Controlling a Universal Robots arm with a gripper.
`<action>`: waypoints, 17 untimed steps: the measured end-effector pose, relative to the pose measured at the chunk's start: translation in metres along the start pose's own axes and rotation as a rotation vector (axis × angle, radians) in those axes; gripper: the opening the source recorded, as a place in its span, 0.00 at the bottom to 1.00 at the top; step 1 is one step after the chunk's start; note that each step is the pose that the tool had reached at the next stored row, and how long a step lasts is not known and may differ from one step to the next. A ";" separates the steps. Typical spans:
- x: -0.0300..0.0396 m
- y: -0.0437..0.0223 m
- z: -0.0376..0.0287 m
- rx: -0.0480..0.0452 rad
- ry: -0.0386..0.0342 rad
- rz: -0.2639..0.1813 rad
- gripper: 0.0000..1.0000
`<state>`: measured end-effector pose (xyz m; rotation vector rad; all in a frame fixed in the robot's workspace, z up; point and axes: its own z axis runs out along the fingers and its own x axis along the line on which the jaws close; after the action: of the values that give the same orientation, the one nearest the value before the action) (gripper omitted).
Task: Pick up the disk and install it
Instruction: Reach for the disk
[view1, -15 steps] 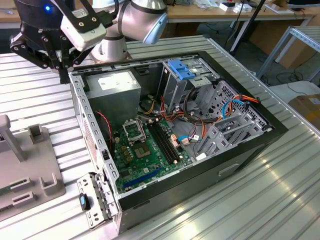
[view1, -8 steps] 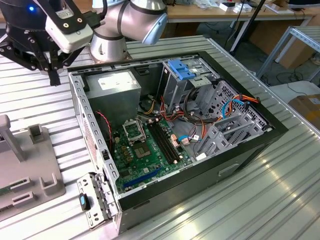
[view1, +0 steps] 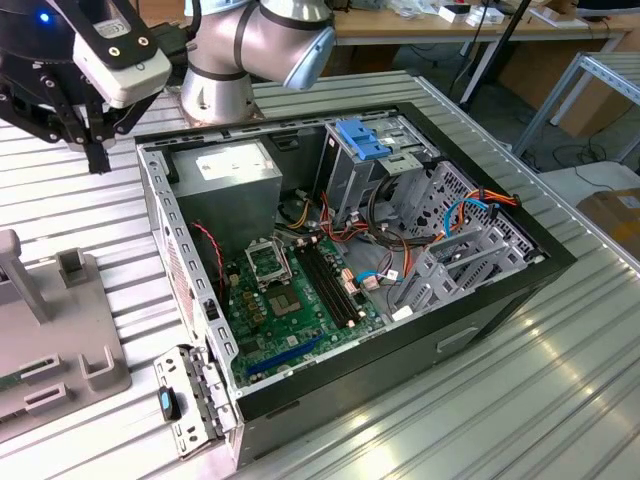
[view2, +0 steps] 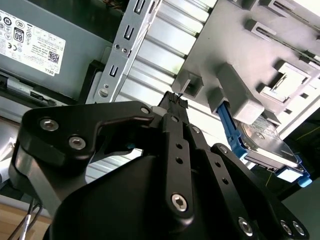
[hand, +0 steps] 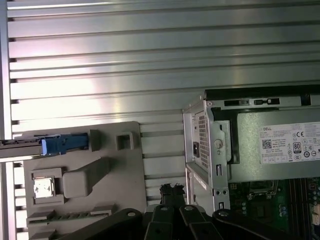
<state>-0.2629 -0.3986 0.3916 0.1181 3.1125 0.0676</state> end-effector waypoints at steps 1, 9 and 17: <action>0.0003 0.0008 0.0000 0.0000 0.0000 0.000 0.11; 0.0051 0.0243 0.0011 0.0001 0.0001 0.001 0.11; 0.0102 0.0262 0.0011 0.0000 0.0000 0.001 0.11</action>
<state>-0.2710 -0.3717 0.3914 0.1190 3.1125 0.0675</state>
